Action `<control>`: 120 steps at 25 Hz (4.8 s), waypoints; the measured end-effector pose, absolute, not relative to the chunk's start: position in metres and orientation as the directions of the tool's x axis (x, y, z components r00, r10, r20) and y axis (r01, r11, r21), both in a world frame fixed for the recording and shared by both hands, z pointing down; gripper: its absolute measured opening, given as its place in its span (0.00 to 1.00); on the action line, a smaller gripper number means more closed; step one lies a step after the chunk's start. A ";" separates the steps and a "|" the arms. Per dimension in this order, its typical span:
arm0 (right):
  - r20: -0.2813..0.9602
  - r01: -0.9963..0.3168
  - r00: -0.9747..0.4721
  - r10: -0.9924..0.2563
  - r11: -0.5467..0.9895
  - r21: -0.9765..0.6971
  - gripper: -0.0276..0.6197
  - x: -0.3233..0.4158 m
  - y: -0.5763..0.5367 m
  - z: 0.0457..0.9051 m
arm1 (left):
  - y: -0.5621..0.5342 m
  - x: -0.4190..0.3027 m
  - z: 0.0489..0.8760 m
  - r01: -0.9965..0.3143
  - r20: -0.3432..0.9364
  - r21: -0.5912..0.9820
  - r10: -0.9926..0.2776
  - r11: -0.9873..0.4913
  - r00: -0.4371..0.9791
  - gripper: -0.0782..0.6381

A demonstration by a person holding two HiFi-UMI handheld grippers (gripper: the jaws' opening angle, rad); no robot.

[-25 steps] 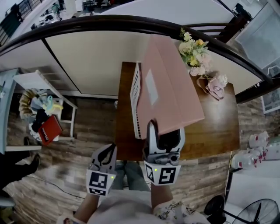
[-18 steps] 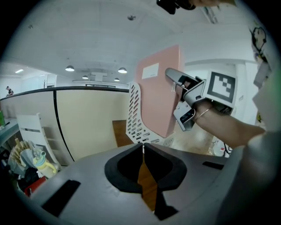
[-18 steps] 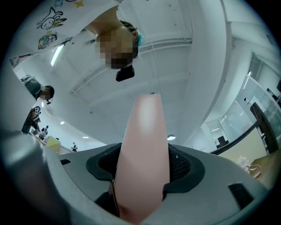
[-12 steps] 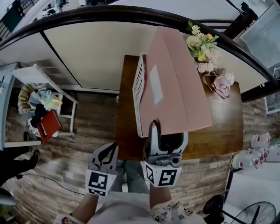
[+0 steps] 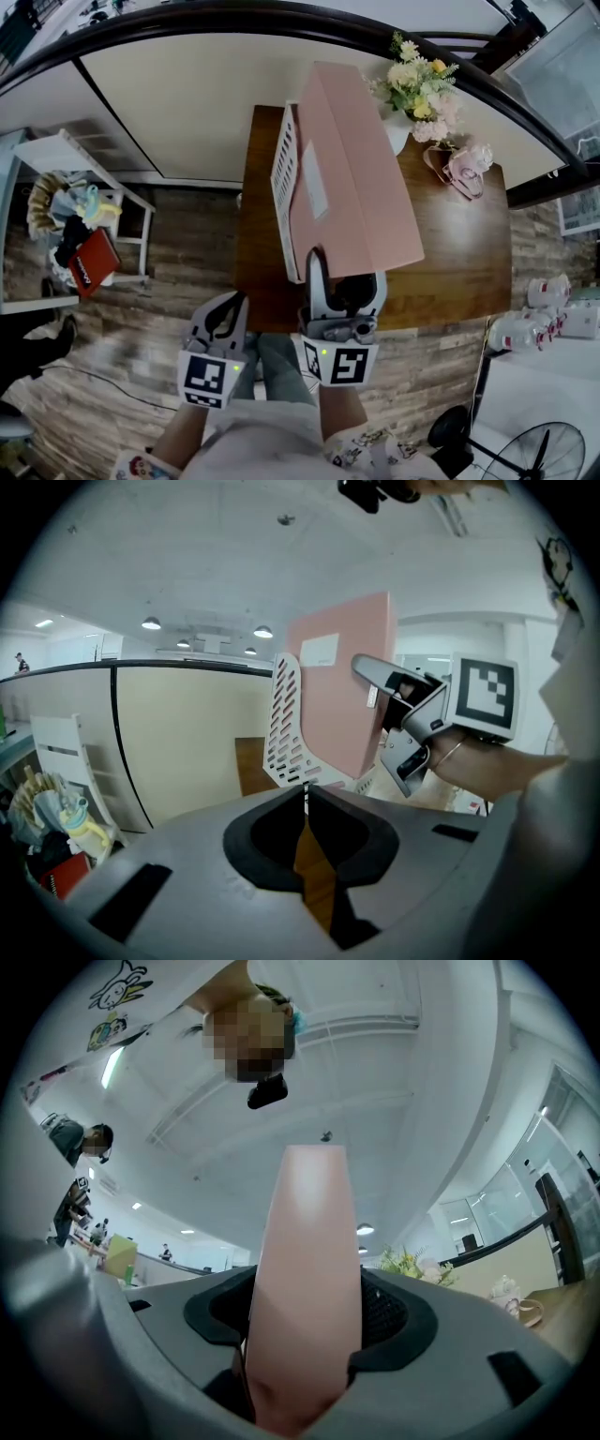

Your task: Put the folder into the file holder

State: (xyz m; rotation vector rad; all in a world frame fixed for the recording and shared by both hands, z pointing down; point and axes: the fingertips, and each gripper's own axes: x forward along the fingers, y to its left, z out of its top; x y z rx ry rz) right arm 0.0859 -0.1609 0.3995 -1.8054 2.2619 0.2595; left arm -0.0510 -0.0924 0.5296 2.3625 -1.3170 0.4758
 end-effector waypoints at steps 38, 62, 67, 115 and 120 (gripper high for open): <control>0.050 -0.983 -0.186 -0.981 0.186 -0.011 0.49 0.079 -0.153 0.481 | -0.095 -0.045 0.499 -0.868 0.403 0.133 -0.775 -0.477 0.488 0.13; 0.175 -0.956 -0.295 -0.939 0.291 -0.047 0.49 0.085 -0.137 0.474 | -0.099 -0.053 0.463 -0.882 0.332 0.107 -0.820 -0.458 0.466 0.13; 0.171 -0.936 -0.352 -0.920 0.347 -0.060 0.49 0.086 -0.123 0.458 | -0.096 -0.060 0.446 -0.889 0.294 0.095 -0.841 -0.447 0.454 0.13; 0.230 -0.899 -0.426 -0.875 0.380 -0.218 0.04 0.131 -0.058 0.436 | -0.057 -0.035 0.448 -0.813 0.345 0.133 -0.743 -0.567 0.574 0.13; 0.229 -0.900 -0.424 -0.876 0.379 -0.218 0.04 0.133 -0.060 0.437 | -0.058 -0.036 0.447 -0.817 0.345 0.126 -0.747 -0.563 0.568 0.13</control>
